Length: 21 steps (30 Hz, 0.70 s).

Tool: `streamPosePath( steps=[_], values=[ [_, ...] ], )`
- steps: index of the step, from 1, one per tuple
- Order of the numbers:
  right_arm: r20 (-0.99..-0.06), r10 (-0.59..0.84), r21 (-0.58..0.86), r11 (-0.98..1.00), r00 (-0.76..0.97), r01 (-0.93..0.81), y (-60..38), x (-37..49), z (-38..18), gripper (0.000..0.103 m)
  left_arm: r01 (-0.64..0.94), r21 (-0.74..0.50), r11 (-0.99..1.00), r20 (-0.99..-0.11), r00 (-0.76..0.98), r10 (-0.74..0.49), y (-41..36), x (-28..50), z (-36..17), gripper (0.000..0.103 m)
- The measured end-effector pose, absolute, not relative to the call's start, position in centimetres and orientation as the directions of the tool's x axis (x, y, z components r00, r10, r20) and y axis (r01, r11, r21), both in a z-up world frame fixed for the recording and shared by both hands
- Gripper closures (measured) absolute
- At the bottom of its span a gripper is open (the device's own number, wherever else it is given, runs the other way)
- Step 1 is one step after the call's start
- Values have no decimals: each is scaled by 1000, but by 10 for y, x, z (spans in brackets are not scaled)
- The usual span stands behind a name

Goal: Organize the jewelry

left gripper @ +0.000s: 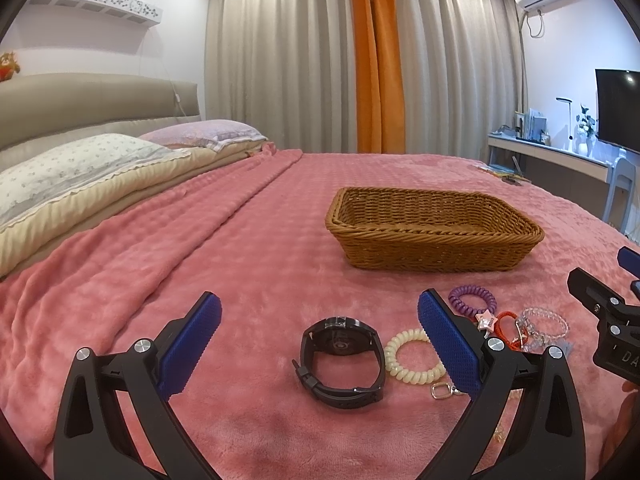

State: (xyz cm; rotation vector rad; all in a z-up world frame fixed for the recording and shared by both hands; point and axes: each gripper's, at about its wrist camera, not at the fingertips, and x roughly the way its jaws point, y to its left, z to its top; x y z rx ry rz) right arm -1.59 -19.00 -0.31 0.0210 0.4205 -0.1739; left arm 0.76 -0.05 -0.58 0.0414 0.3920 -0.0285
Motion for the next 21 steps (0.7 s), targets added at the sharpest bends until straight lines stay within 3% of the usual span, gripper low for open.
streamPosePath(
  steps=[16, 21],
  values=[
    [-408, -165, -18, 985, 898, 173, -191, -17, -3, 8, 42, 24, 999, -388, 921, -30, -1, 9, -7, 7],
    [-438, -166, -8, 984, 884, 181, -196, -11, -4, 8, 91, -84, 992, -457, 881, -119, 18, 20, -4, 7]
  ],
)
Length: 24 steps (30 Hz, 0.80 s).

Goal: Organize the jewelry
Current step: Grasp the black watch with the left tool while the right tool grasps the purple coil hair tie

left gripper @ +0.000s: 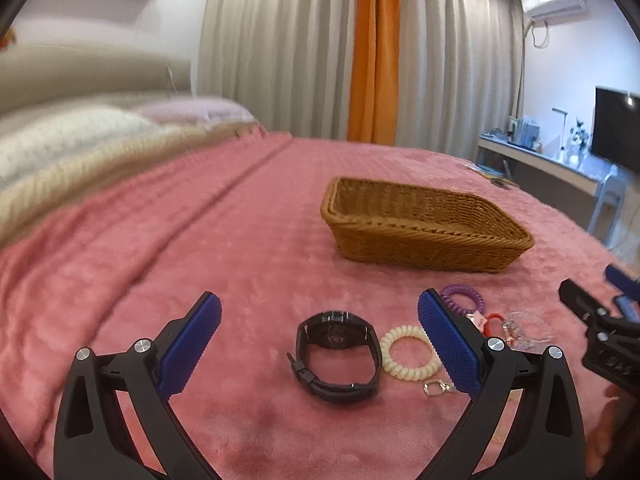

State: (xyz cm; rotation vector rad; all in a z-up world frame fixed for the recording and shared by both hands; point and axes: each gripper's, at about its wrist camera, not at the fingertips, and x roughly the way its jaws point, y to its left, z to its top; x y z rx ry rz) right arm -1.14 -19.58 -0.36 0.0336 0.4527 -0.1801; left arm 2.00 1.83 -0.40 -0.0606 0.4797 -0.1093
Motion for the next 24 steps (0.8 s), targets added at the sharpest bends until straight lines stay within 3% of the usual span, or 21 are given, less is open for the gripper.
streamPosePath(
  steps=[3, 7, 10, 15, 19, 21, 24],
  values=[
    [-487, -149, 15, 984, 861, 179, -207, -6, -3, 9, 114, -136, 984, -510, 844, -168, 36, 25, 2, 9],
    [-559, -105, 32, 989, 822, 148, -221, 1, -1, 21, 158, -185, 970, -570, 787, -237, 57, 30, 7, 12],
    [-601, -73, 45, 991, 796, 125, -235, 6, 0, 31, 191, -214, 958, -635, 718, -285, 62, 40, 3, 21],
    [-683, 2, 104, 990, 730, 95, -257, 18, -4, 49, 218, -199, 955, -732, 615, -293, 49, 57, -17, 45],
    [-730, 45, 123, 990, 682, 67, -258, 25, -15, 59, 209, -209, 955, -765, 574, -293, 44, 65, -28, 53],
    [-751, 37, 105, 992, 660, 64, -256, 28, -23, 66, 204, -219, 954, -778, 554, -297, 42, 69, -35, 68],
    [-768, 42, 100, 993, 639, 55, -256, 35, -31, 68, 191, -250, 949, -788, 529, -314, 44, 76, -40, 71]
  ],
)
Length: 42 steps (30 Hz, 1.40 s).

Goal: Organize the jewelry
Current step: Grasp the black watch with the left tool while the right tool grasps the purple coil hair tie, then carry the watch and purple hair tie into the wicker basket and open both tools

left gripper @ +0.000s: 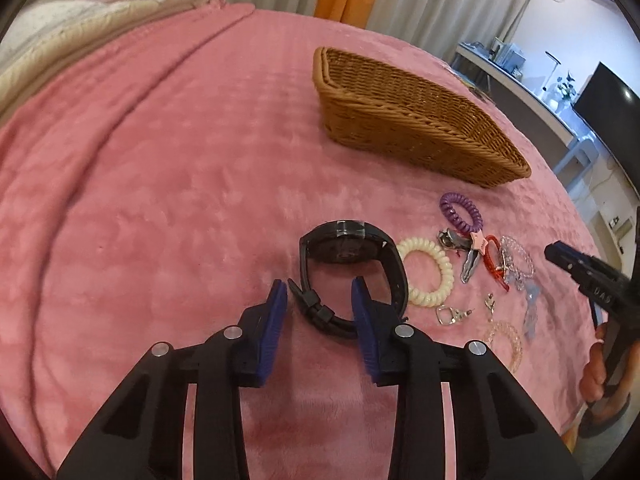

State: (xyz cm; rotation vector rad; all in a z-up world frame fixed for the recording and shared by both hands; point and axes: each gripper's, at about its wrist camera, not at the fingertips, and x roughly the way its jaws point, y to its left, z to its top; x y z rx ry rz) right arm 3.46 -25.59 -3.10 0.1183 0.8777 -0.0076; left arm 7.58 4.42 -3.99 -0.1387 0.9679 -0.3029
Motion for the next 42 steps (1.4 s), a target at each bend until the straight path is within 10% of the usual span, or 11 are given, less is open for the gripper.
streamPosePath(
  steps=[17, 24, 42],
  values=[
    [-815, 103, 96, 994, 570, -43, -183, 122, -50, 87, 177, -210, 961, -817, 508, -272, 30, 87, -49, 71],
    [-811, 93, 79, 996, 578, -49, -184, 121, -53, 94, 160, -163, 974, -815, 535, -225, 29, 88, -50, 87],
    [-612, 67, 90, 996, 788, -15, -209, 128, 71, 94, 244, -205, 948, -577, 752, -318, 0, 126, 66, 95]
  ],
)
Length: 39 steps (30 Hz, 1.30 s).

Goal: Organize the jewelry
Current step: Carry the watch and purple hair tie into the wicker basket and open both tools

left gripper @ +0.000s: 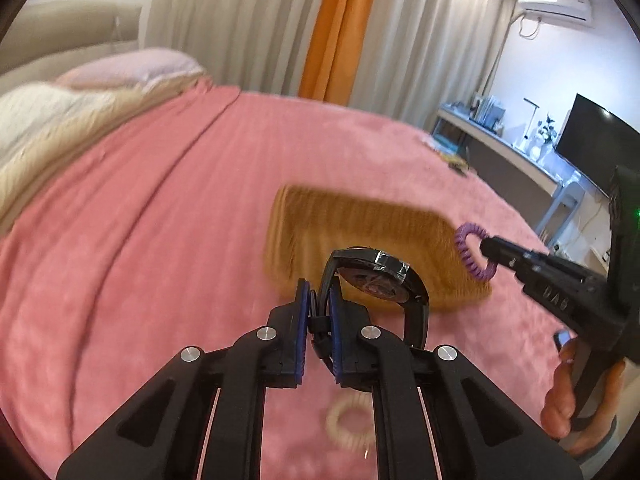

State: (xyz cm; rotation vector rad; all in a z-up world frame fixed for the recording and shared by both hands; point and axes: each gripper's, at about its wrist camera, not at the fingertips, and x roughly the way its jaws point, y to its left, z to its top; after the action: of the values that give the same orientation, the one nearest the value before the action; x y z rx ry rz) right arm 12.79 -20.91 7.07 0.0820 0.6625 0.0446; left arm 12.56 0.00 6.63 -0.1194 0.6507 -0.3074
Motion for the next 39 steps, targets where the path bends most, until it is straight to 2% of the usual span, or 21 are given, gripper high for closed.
streamPosePath(
  steps=[4, 10, 14, 22, 26, 30, 32, 35, 39],
  values=[
    [-657, 45, 95, 995, 753, 23, -226, 174, 62, 94, 271, -206, 940, -587, 735, -340, -29, 177, 70, 95],
    [-755, 30, 95, 993, 655, 65, -237, 227, 22, 94, 266, -194, 944, -679, 659, -325, -63, 245, 33, 95],
    [-804, 14, 70, 995, 594, 71, -236, 243, -1, 94, 253, -167, 953, -730, 618, -292, -75, 264, 9, 95],
    [-835, 5, 50, 996, 551, 68, -234, 247, -21, 94, 259, -159, 953, -758, 587, -286, -75, 268, -11, 93],
    [-847, 25, 73, 995, 531, 69, -238, 246, -24, 93, 271, -172, 947, -762, 573, -303, -71, 262, -12, 85],
    [-817, 43, 108, 991, 575, 80, -244, 227, -4, 90, 290, -179, 940, -729, 602, -324, -59, 238, 7, 65],
    [-800, 46, 114, 991, 598, 76, -244, 215, 8, 78, 304, -182, 935, -700, 628, -340, -51, 219, 23, 58],
    [-760, 58, 132, 989, 647, 66, -244, 186, 35, 65, 335, -208, 919, -642, 662, -387, -38, 188, 51, 57],
    [-688, 75, 149, 988, 722, 40, -245, 138, 73, 62, 376, -240, 895, -548, 708, -445, -21, 141, 85, 47]
  ],
)
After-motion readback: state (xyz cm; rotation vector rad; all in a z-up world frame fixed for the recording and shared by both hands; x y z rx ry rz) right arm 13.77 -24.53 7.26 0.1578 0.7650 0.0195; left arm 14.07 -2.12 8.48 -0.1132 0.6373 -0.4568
